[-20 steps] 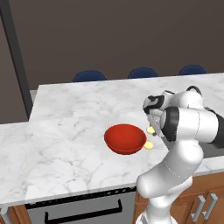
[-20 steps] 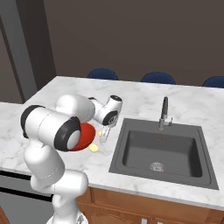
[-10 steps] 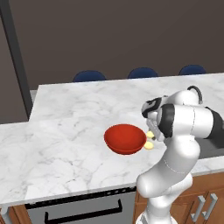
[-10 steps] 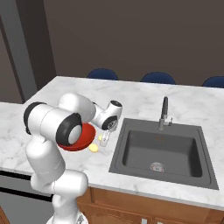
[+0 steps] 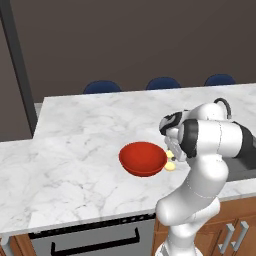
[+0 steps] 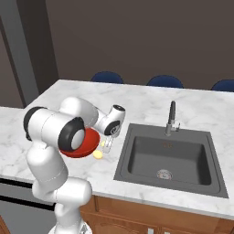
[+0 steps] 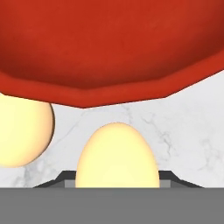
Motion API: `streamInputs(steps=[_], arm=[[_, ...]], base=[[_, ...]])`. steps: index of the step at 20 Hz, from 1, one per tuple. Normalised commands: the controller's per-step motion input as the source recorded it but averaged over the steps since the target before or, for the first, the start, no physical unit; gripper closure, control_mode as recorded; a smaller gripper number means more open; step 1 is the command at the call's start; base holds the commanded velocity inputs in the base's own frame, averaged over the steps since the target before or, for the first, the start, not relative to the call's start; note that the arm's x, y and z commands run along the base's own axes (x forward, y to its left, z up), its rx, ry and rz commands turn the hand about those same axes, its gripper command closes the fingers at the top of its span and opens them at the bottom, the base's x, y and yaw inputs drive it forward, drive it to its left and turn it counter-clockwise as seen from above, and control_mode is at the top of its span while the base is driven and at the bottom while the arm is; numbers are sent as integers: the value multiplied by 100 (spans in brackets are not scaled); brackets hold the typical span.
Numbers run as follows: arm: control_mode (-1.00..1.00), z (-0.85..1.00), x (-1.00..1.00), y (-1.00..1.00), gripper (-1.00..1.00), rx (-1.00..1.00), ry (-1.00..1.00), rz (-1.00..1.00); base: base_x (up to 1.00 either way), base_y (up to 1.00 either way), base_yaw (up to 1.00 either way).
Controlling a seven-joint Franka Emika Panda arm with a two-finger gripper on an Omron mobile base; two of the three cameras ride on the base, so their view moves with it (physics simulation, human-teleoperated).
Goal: Gather the eggs and milk located in the vicinity of the sink area and place them right next to the bowl.
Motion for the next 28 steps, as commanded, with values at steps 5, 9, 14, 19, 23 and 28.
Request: streamInputs(steps=[5,9,14,19,23,28], arm=[[-100,-23,0,0,100,0,0,0],[-100,-13,0,0,100,0,0,0],[-100,0,0,0,-100,0,0,0],[-100,0,0,0,-100,0,0,0],[-100,0,0,0,-100,0,0,0],[-100,0,0,0,-100,0,1,0]], base=[[0,0,0],[0,0,0],[0,0,0],[0,0,0],[0,0,0],[0,0,0]])
